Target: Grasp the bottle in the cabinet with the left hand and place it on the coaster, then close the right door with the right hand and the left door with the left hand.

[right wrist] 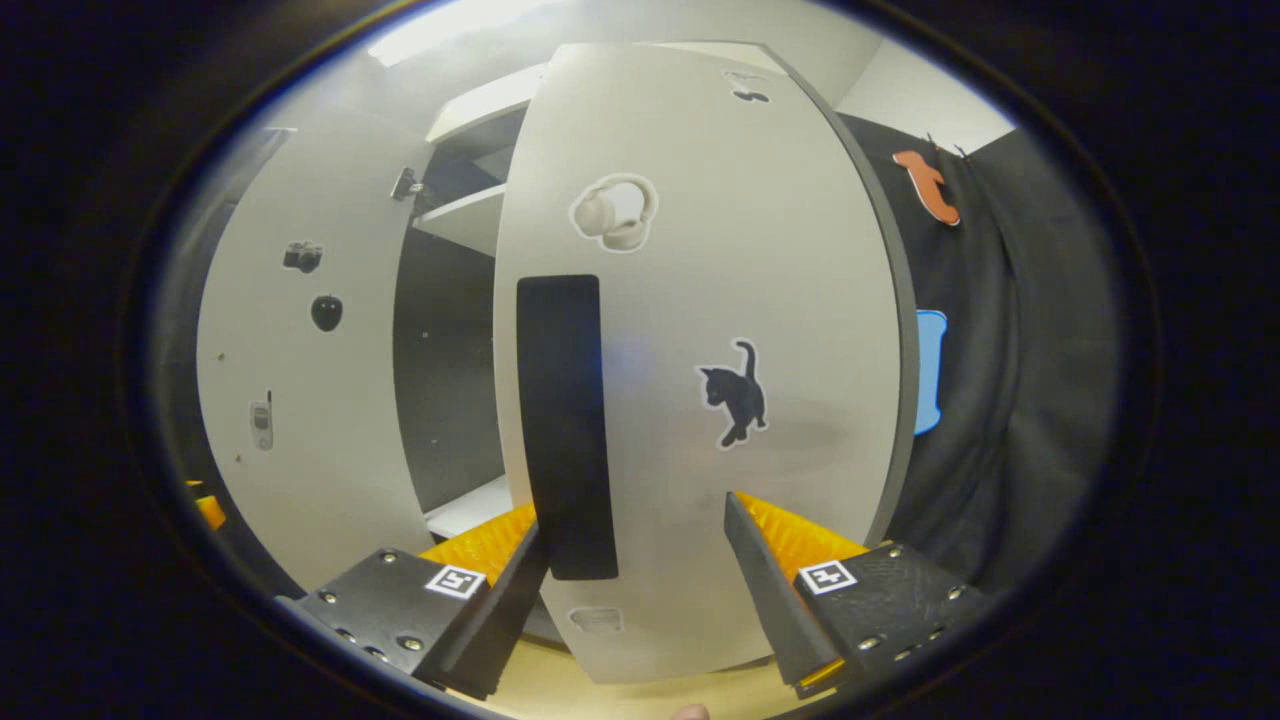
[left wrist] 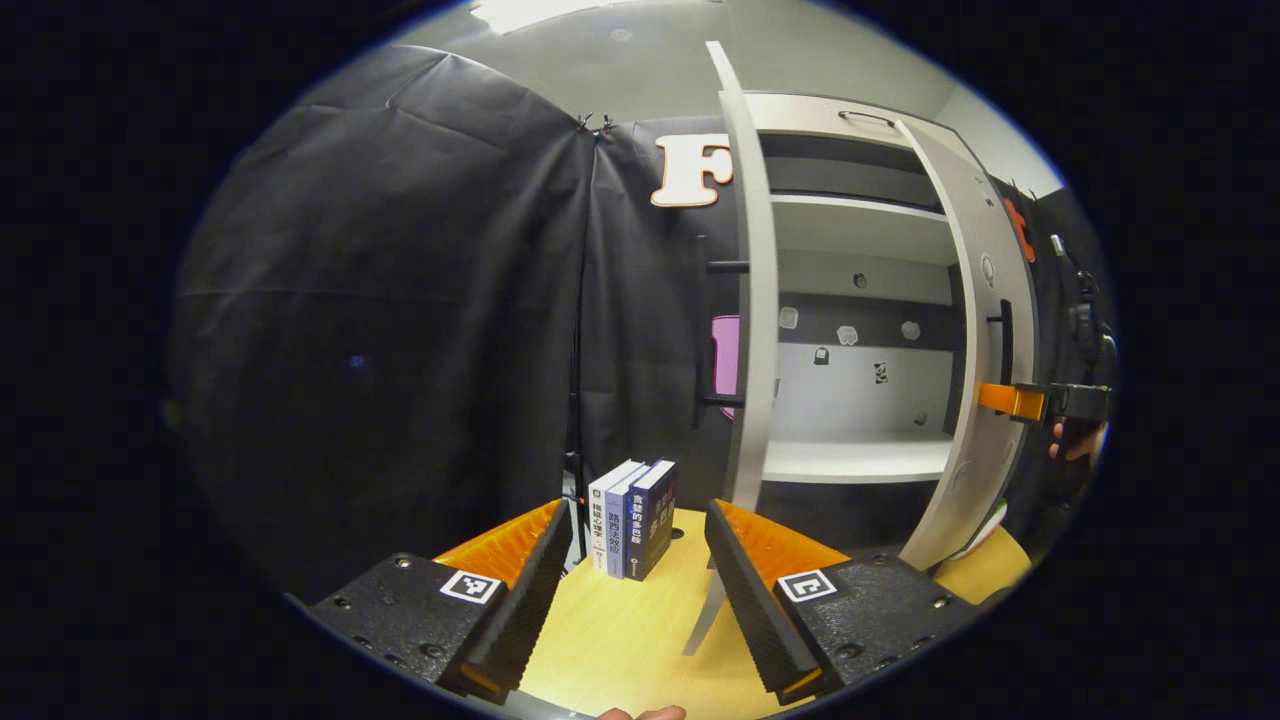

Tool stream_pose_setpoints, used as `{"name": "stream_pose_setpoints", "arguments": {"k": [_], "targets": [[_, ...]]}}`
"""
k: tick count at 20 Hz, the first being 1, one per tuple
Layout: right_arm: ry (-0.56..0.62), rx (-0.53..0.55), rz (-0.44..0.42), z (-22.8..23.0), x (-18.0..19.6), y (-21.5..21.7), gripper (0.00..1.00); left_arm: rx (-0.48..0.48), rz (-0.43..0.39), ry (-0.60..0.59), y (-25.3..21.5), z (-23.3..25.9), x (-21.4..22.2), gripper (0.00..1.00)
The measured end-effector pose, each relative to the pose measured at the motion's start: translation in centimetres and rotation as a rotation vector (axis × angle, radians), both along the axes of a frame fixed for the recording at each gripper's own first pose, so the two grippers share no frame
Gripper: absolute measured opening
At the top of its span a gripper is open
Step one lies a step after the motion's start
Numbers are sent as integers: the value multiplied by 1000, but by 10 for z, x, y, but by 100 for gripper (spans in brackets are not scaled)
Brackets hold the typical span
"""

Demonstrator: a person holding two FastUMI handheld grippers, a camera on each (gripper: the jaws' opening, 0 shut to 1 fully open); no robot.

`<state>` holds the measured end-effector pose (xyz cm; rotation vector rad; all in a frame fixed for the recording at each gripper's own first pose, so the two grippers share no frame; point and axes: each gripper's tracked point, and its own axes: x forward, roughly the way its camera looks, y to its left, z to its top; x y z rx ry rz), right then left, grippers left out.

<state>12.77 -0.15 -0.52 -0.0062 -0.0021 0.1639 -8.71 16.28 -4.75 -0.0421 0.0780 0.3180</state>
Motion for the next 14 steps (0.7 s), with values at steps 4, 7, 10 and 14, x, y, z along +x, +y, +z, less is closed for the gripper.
{"name": "stream_pose_setpoints", "arguments": {"k": [4,7,10,14], "targets": [[-9,-8,-34,1,18,8,97,-20,-17,-10,19,5,13,86],[-18,-5,-66,1,28,13,98,-30,-35,-6,32,8,24,86],[-25,-3,-93,0,41,15,98,-47,-71,-18,38,11,33,86],[-32,-4,-129,1,51,17,98,-51,-123,-30,39,17,48,84]]}}
